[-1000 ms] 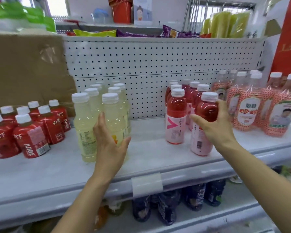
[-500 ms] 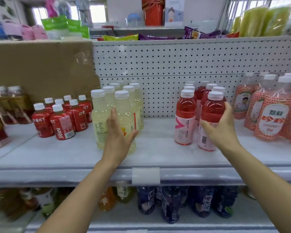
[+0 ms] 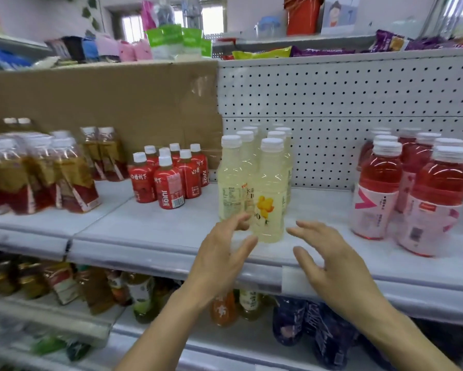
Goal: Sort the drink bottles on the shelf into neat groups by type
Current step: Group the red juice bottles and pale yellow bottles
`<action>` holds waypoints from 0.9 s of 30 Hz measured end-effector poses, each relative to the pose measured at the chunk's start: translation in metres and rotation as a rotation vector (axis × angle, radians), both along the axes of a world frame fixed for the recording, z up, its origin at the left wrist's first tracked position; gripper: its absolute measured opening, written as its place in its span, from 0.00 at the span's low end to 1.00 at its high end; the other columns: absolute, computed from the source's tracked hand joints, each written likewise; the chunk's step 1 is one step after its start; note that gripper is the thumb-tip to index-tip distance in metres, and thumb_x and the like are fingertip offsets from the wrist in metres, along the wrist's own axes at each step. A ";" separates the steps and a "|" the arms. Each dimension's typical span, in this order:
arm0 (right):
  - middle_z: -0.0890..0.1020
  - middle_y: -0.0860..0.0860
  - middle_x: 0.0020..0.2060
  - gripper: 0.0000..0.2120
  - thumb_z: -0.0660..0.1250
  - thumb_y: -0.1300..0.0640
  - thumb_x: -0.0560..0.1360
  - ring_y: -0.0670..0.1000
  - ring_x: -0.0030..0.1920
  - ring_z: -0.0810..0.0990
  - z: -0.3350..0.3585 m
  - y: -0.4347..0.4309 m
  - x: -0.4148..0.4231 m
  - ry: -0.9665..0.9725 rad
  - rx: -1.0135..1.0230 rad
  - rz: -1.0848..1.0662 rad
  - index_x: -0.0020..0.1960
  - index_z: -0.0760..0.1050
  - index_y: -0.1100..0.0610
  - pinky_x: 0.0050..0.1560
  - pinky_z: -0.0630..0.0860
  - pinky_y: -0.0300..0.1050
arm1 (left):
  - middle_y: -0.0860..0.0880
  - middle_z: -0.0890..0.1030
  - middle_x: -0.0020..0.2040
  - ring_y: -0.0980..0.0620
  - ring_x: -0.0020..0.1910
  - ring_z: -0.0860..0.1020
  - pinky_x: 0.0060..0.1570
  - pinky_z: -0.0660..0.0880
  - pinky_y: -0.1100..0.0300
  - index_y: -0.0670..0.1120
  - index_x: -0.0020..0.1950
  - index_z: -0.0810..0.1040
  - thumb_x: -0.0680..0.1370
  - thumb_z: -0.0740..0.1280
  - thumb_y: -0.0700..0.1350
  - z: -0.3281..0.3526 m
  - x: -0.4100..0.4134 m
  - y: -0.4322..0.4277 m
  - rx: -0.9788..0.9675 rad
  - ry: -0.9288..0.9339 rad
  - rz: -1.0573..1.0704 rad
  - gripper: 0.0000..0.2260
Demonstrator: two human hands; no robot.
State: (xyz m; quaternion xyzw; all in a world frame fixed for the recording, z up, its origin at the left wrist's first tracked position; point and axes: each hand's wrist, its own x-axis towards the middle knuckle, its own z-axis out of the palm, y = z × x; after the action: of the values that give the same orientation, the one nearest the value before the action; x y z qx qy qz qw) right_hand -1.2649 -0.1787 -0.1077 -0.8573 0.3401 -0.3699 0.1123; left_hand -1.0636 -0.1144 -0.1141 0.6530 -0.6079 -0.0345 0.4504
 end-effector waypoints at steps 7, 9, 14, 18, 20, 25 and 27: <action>0.78 0.39 0.55 0.12 0.66 0.50 0.77 0.39 0.52 0.74 0.016 0.024 0.139 0.028 -0.031 0.192 0.61 0.78 0.45 0.54 0.75 0.39 | 0.57 0.80 0.54 0.61 0.54 0.77 0.56 0.77 0.60 0.52 0.65 0.77 0.81 0.66 0.50 0.019 0.125 0.035 -0.083 -0.045 0.096 0.13; 0.77 0.41 0.58 0.15 0.67 0.51 0.78 0.41 0.54 0.75 0.020 0.018 0.182 0.022 0.003 0.202 0.64 0.76 0.46 0.55 0.76 0.43 | 0.57 0.78 0.57 0.61 0.56 0.77 0.56 0.78 0.58 0.51 0.67 0.75 0.80 0.67 0.48 0.023 0.173 0.033 -0.104 -0.014 0.141 0.15; 0.66 0.48 0.69 0.34 0.71 0.53 0.75 0.48 0.68 0.69 0.035 -0.013 0.283 -0.058 0.132 0.142 0.76 0.59 0.49 0.67 0.69 0.45 | 0.50 0.66 0.72 0.50 0.69 0.69 0.69 0.69 0.48 0.51 0.79 0.58 0.79 0.68 0.47 0.031 0.276 -0.002 0.016 0.103 0.231 0.31; 0.60 0.52 0.73 0.49 0.77 0.54 0.70 0.51 0.73 0.63 0.038 -0.041 0.338 -0.186 0.293 0.048 0.79 0.48 0.51 0.70 0.60 0.45 | 0.48 0.61 0.78 0.46 0.76 0.64 0.73 0.64 0.45 0.54 0.81 0.48 0.78 0.70 0.49 0.031 0.317 -0.041 0.170 0.211 0.181 0.39; 0.60 0.52 0.72 0.51 0.78 0.55 0.68 0.50 0.70 0.64 0.035 -0.053 0.351 -0.203 0.350 0.024 0.79 0.47 0.49 0.69 0.61 0.45 | 0.47 0.65 0.76 0.45 0.74 0.67 0.72 0.65 0.43 0.56 0.81 0.49 0.78 0.70 0.46 0.028 0.323 -0.054 0.160 0.209 0.135 0.38; 0.59 0.54 0.73 0.47 0.76 0.59 0.70 0.54 0.70 0.67 0.028 -0.069 0.359 -0.192 0.368 -0.028 0.79 0.50 0.49 0.73 0.62 0.52 | 0.46 0.62 0.78 0.45 0.74 0.65 0.73 0.63 0.47 0.53 0.81 0.48 0.80 0.65 0.41 0.025 0.322 -0.065 0.166 0.184 0.111 0.36; 0.57 0.55 0.75 0.46 0.76 0.60 0.71 0.55 0.74 0.62 0.026 -0.071 0.360 -0.181 0.355 -0.060 0.79 0.51 0.50 0.74 0.59 0.52 | 0.47 0.60 0.78 0.46 0.76 0.64 0.73 0.62 0.48 0.53 0.82 0.47 0.81 0.65 0.41 0.024 0.321 -0.066 0.171 0.196 0.065 0.36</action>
State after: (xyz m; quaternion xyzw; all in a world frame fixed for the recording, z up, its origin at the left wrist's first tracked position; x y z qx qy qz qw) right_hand -0.9046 -0.2494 -0.0815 -0.7769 0.4137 -0.3827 0.2808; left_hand -0.7429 -0.1800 -0.0905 0.7018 -0.5342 -0.1353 0.4514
